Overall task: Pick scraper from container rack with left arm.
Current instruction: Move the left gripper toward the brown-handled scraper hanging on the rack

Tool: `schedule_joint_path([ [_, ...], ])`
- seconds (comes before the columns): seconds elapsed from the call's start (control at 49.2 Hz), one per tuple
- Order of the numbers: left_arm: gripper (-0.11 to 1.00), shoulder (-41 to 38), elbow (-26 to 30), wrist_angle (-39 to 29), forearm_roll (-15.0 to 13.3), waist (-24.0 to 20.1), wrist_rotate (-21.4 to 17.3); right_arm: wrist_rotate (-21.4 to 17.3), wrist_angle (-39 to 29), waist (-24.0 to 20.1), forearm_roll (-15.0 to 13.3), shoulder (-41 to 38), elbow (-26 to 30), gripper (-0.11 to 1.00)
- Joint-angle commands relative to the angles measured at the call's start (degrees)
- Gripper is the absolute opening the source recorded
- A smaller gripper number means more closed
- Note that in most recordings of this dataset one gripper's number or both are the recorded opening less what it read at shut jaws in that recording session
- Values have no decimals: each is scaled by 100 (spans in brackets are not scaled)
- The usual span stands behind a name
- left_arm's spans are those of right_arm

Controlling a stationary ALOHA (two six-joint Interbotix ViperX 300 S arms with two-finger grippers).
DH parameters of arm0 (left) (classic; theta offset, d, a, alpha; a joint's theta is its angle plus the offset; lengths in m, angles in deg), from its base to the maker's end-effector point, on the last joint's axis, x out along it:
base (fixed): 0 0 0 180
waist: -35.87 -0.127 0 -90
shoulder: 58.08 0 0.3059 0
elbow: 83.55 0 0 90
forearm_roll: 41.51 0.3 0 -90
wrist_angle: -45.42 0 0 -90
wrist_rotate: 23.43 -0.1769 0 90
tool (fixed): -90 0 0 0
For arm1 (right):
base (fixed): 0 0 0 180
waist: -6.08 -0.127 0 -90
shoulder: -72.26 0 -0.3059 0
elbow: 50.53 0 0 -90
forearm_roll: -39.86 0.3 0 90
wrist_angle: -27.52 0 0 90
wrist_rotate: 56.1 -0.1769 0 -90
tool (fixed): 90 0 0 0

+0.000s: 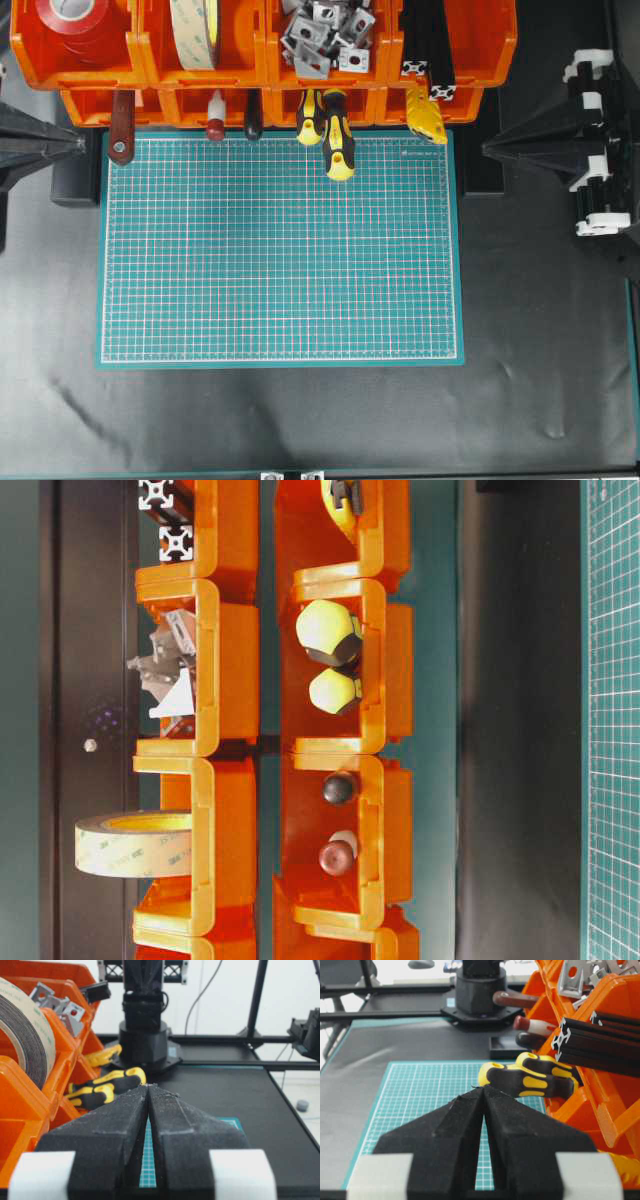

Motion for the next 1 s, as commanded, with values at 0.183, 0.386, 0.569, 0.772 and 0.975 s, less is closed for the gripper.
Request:
schedule_joint_path([
  [0.183, 0, -299, 1020, -1626, 272, 545, 193, -246, 141, -220, 167, -53, 369, -1],
  [0.386, 0, -220, 1907, -3691, 281, 905, 141, -308, 53, -308, 158, 44, 483, -1],
  [0.569, 0, -712, 2874, -6126, 510, 1327, -53, -308, -105, -316, 158, 149, 536, -1],
  [0.772, 0, -1433, 3340, -7066, 1107, 1696, -185, -325, -264, -325, 167, 264, 571, -1],
  [0.975, 0, -2065, 3841, -8314, 1942, 2303, 229, -325, -369, -334, 176, 369, 615, -1],
])
